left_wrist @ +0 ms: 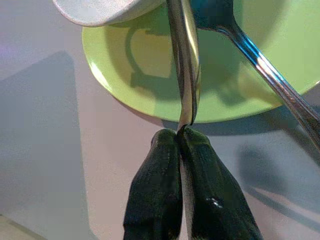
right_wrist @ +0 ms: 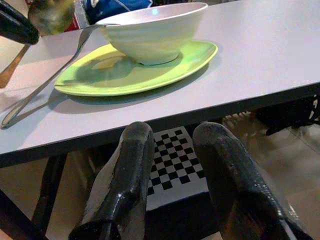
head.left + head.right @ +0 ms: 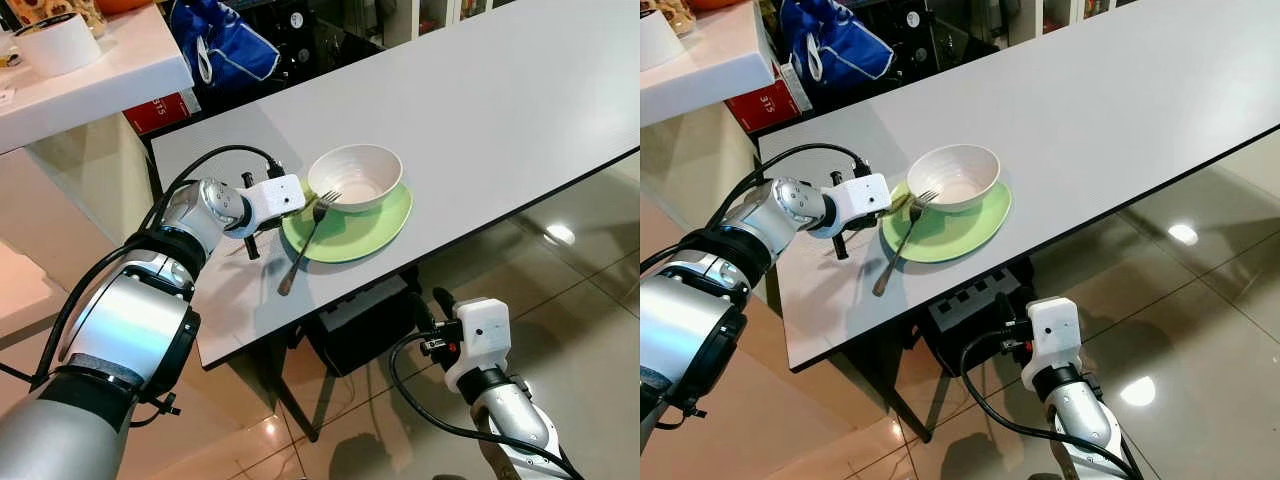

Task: Setting the table

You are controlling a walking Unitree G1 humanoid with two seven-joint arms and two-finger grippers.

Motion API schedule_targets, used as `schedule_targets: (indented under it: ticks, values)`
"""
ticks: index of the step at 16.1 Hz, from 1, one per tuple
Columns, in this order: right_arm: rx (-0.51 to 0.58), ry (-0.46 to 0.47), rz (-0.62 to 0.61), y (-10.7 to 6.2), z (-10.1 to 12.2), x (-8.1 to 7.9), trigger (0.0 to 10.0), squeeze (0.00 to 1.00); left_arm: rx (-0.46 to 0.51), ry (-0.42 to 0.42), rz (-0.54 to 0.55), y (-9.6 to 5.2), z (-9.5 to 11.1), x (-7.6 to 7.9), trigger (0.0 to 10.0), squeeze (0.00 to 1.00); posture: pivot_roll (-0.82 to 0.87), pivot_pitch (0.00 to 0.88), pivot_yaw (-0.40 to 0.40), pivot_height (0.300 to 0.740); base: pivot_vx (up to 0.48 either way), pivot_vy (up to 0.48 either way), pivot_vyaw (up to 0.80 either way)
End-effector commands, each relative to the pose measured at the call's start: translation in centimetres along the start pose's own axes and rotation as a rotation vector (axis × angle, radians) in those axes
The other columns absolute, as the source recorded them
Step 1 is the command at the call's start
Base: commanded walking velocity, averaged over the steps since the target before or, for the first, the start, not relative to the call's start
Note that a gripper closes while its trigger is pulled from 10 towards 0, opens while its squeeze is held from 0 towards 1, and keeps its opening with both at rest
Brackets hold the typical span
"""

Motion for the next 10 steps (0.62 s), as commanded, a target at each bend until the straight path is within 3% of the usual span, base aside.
schedule_targets:
  ticks: [1, 5, 6, 7, 10]
  values:
    - [0.004, 0.004, 0.006, -0.08, 0.26, -0.47, 10.0, 0.00, -0.039, 0.003, 0.017, -0.25, -0.95, -0.38, 10.0, 1.00, -0.23, 0.000, 0.242, 0.740, 0.000, 0.000, 0.00]
    - [0.004, 0.005, 0.006, -0.13, 0.30, -0.45, 10.0, 0.00, -0.051, 0.015, 0.021, -0.13, -1.00, -0.29, 10.0, 1.00, -0.22, 0.000, 0.242, 0.740, 0.000, 0.000, 0.00]
    - [0.005, 0.005, 0.006, -0.13, 0.33, -0.45, 10.0, 0.00, -0.052, 0.018, 0.022, -0.05, -0.93, -0.23, 10.0, 0.70, -0.22, 0.000, 0.242, 0.740, 0.000, 0.000, 0.00]
    - [0.005, 0.006, 0.006, -0.14, 0.36, -0.47, 10.0, 0.00, -0.049, 0.016, 0.023, 0.00, -0.84, -0.19, 10.0, 0.00, -0.23, 0.000, 0.242, 0.740, 0.000, 0.000, 0.00]
    - [0.007, 0.006, 0.006, -0.08, 0.42, -0.44, 10.0, 0.00, -0.037, 0.003, 0.054, -0.30, -0.59, -0.94, 10.0, 0.00, -0.22, 0.000, 0.238, 0.740, 0.000, 0.000, 0.00]
Point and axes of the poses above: a point about 5 cm out from each wrist's last joint towards the gripper, its own y axis pointing out of the wrist towards the gripper, its own z axis along the axis of the wrist's last joint, x = y × z, the point moved 6 cm from there along y, pointing out of the wrist towards the gripper, and after that the axes turned 1 degree about -y, right-handed, at the moved point
